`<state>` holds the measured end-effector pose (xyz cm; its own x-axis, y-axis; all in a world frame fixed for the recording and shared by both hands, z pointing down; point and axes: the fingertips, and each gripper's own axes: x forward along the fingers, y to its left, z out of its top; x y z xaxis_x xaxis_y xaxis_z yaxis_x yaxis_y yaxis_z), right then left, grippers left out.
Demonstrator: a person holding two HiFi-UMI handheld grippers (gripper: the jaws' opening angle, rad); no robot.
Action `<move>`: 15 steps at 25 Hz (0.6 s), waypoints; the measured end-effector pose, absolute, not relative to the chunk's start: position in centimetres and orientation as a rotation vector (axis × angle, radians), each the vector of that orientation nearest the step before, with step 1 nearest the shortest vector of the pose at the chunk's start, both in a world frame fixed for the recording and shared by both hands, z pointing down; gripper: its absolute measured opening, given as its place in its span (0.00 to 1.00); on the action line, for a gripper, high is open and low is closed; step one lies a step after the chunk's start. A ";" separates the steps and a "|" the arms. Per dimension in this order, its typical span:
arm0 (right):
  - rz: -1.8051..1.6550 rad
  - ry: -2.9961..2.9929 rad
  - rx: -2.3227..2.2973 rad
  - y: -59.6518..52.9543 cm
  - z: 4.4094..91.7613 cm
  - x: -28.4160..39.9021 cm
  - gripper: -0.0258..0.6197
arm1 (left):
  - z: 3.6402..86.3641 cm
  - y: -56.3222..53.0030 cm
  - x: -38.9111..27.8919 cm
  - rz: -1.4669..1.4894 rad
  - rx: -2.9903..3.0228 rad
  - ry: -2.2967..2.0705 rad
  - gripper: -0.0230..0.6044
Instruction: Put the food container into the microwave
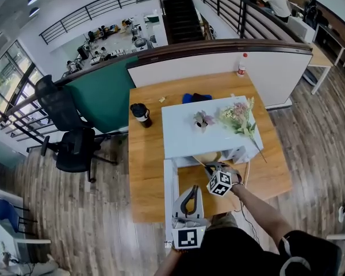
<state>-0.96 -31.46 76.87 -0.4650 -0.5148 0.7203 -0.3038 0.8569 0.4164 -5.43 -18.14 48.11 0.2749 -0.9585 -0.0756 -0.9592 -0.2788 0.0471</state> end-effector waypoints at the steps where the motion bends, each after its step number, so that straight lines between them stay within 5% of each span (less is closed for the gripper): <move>1: -0.283 -2.087 0.598 -31.7 76.9 -1.0 0.07 | 48.2 -18.2 -5.4 0.137 -2.505 1.883 0.08; 15: -0.306 -2.021 0.579 -35.3 79.5 -2.1 0.07 | 48.1 -18.3 -5.2 0.139 -2.507 1.883 0.08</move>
<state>-2.07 -35.30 79.45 -0.4124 -0.5183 0.7492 -0.2733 0.8549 0.4409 -5.18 -18.26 48.15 0.2761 -0.9584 -0.0726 -0.9587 -0.2800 0.0503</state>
